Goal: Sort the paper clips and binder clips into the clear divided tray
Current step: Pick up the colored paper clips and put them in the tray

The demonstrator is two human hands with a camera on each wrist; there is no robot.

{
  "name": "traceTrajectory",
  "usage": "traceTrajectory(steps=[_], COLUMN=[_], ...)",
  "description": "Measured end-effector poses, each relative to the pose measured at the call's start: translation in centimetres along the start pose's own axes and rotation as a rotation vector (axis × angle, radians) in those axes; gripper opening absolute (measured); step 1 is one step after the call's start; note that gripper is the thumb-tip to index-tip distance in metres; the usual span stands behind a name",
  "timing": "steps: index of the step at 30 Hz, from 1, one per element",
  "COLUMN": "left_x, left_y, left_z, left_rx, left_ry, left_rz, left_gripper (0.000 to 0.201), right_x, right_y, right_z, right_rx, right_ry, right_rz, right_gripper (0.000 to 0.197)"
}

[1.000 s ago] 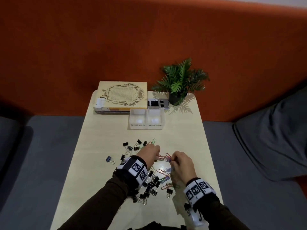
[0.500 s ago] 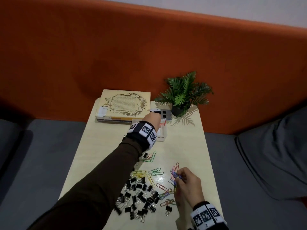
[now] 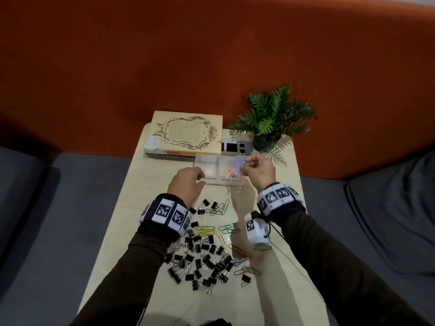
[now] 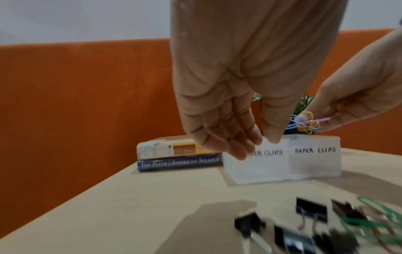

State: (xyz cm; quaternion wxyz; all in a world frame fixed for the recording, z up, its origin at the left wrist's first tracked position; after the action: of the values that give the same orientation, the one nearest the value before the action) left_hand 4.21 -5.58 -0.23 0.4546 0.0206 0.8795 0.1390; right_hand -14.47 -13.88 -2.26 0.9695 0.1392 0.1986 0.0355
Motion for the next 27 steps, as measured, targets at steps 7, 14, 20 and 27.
traceTrajectory(steps=[7,14,20,27], left_x=[2.3,6.0,6.9,6.8], left_y=[2.3,2.8,3.3,3.4], left_z=[3.7,2.9,3.6,3.4], left_rx=[-0.087,0.148,0.104,0.101], left_ry=[-0.009,-0.338,-0.581,-0.558], left_rz=[0.084,0.196,0.397,0.29], left_gripper=[0.025,0.054,0.084,0.091], right_x=[2.6,3.1,2.8,4.0], right_y=[-2.4,7.3,10.2,11.3], right_z=[0.5,-1.9,-7.8,-7.3], right_rx=[0.121,-0.338,-0.254,-0.334], right_ry=[0.135,0.587,1.016,1.002], right_rz=[0.013,0.315,0.557,0.493], right_gripper=[0.003,0.029,0.071,0.066])
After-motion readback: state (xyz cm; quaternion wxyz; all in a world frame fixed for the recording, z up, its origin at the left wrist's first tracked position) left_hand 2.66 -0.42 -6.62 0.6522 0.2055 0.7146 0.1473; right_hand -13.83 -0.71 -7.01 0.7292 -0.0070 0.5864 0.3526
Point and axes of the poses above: each hand's wrist, its own y-axis away from the middle knuckle, its own x-axis out of the palm, z = x × y, the point moved 1 cm from there along -y, towards the middle knuckle, and after that the axes turned 5 degrees about z, right-handed, at the moved point
